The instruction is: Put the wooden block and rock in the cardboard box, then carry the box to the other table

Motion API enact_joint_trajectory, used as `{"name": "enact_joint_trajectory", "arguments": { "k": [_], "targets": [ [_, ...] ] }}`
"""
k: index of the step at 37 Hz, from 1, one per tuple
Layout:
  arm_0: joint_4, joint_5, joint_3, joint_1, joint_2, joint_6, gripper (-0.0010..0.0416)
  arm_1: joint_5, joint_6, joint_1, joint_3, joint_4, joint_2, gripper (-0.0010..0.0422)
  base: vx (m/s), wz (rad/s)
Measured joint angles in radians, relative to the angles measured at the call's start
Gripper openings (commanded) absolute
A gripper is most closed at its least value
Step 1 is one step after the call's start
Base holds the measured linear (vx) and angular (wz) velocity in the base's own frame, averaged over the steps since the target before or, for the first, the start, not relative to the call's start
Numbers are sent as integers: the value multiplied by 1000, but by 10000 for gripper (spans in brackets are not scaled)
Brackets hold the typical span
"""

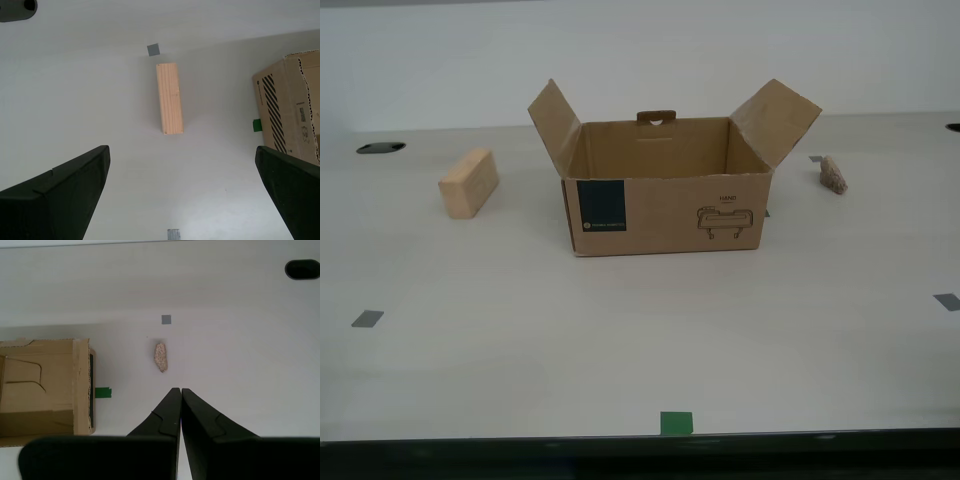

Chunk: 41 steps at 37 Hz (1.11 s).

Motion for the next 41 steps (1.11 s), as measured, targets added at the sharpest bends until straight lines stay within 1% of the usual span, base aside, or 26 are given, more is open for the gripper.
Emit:
{"name": "enact_joint_trajectory", "arguments": {
  "k": [12,16,21,26,28,36,38,41],
  "targets": [
    [48,0,0,0,0,-2,3,0,0,0,0,1,0,398,0,0],
    [48,0,0,0,0,-16,3,0,0,0,0,2,0,398,0,0],
    [51,0,0,-1,0,-21,3,0,0,0,0,3,0,398,0,0],
    [39,0,0,0,0,-63,3,0,0,0,0,5,0,398,0,0],
    [39,0,0,-1,0,-68,3,0,0,0,0,5,0,398,0,0],
    [39,0,0,-1,0,-69,3,0,0,0,0,6,0,398,0,0],
    [39,0,0,0,0,-70,11,0,0,0,0,7,0,398,0,0],
    [39,0,-7,-1,0,-72,45,0,0,0,0,7,0,398,0,0]
  ]
}}
